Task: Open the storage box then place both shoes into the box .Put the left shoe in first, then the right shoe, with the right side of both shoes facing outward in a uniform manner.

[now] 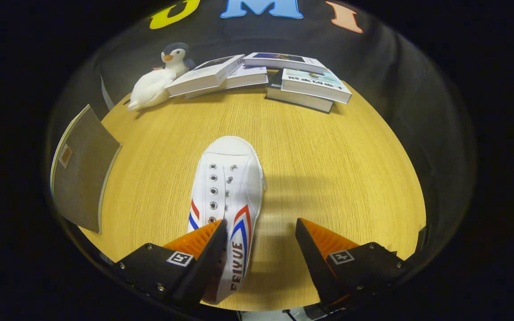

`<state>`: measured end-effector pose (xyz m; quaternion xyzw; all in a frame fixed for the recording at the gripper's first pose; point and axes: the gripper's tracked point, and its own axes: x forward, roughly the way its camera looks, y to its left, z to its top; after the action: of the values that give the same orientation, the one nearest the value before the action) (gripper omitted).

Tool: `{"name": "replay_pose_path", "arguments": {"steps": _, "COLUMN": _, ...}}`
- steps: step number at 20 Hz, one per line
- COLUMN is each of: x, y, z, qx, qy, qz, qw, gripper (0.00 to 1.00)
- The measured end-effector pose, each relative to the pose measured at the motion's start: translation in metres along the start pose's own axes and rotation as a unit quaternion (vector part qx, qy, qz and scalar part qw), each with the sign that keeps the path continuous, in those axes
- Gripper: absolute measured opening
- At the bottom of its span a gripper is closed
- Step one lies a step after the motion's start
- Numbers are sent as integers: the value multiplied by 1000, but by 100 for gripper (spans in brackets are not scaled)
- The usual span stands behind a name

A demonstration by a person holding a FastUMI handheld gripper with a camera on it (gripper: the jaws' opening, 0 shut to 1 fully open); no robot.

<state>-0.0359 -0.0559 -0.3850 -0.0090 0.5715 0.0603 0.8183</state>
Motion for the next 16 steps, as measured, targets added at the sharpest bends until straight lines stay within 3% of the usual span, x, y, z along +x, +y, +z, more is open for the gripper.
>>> {"name": "replay_pose_path", "arguments": {"steps": 1, "x": 2, "y": 2, "z": 0, "qx": 2, "qy": 3, "qz": 4, "qw": 1000, "gripper": 92}}
{"name": "replay_pose_path", "arguments": {"steps": 2, "x": 2, "y": 3, "z": 0, "qx": 2, "qy": 4, "qz": 9, "qw": 1000, "gripper": 79}}
{"name": "replay_pose_path", "arguments": {"steps": 5, "x": 4, "y": 10, "z": -1, "qx": 11, "qy": 8, "qz": 30, "qw": 999, "gripper": 69}}
{"name": "replay_pose_path", "arguments": {"steps": 8, "x": 4, "y": 16, "z": -1, "qx": 25, "qy": 11, "qz": 34, "qw": 999, "gripper": 40}}
{"name": "replay_pose_path", "arguments": {"steps": 9, "x": 6, "y": 13, "z": -2, "qx": 22, "qy": 8, "qz": 18, "qw": 1000, "gripper": 39}}
{"name": "replay_pose_path", "arguments": {"steps": 10, "x": -4, "y": 13, "z": -2, "qx": 27, "qy": 10, "qz": 18, "qw": 999, "gripper": 20}}
{"name": "replay_pose_path", "arguments": {"steps": 12, "x": 19, "y": 8, "z": -4, "qx": 50, "qy": -3, "qz": -4, "qw": 999, "gripper": 19}}
{"name": "replay_pose_path", "arguments": {"steps": 13, "x": 5, "y": 10, "z": -2, "qx": 61, "qy": 9, "qz": 2, "qw": 998, "gripper": 1}}
{"name": "replay_pose_path", "arguments": {"steps": 16, "x": -8, "y": 17, "z": 2, "qx": 108, "qy": 8, "qz": 24, "qw": 994, "gripper": 0}}
